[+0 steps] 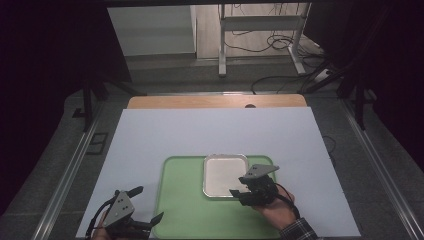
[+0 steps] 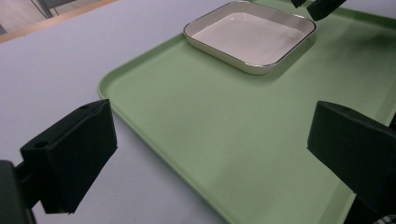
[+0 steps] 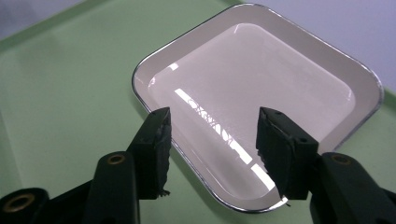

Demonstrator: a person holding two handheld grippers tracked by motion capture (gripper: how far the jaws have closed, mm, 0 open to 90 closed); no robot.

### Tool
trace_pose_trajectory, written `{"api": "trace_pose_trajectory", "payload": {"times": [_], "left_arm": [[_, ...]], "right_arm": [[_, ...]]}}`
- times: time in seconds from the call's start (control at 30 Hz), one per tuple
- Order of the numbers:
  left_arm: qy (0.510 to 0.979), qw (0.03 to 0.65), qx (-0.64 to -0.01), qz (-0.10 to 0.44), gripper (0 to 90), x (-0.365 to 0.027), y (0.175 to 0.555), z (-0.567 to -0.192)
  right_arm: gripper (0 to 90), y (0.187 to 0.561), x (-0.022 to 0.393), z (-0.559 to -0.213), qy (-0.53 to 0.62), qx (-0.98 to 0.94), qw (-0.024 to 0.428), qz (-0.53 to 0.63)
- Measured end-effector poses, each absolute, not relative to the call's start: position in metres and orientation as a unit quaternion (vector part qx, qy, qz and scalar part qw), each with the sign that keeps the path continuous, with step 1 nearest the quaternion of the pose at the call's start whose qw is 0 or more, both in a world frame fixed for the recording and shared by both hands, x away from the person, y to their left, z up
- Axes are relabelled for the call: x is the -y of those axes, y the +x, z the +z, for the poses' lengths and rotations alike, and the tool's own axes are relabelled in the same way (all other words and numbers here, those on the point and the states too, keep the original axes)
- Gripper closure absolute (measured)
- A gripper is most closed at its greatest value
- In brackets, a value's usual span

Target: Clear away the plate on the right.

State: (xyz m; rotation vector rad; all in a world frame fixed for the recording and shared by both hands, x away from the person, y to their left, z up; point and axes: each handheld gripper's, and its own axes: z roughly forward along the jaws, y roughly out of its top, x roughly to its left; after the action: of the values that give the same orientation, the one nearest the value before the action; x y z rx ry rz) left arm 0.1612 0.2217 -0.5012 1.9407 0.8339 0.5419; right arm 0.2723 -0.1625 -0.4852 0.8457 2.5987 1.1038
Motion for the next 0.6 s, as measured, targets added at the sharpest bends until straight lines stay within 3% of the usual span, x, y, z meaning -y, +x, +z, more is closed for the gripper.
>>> {"api": "trace_pose_trajectory", "payload": {"times": [0.6], "left_arm": [[0.79,0.462,-0.338,0.221,1.3,-0.222,0.161,-0.501]], "right_arm": [[26.6,0.281,0.184,-0.478,0.303,-0.859,0.109,0.398]]}}
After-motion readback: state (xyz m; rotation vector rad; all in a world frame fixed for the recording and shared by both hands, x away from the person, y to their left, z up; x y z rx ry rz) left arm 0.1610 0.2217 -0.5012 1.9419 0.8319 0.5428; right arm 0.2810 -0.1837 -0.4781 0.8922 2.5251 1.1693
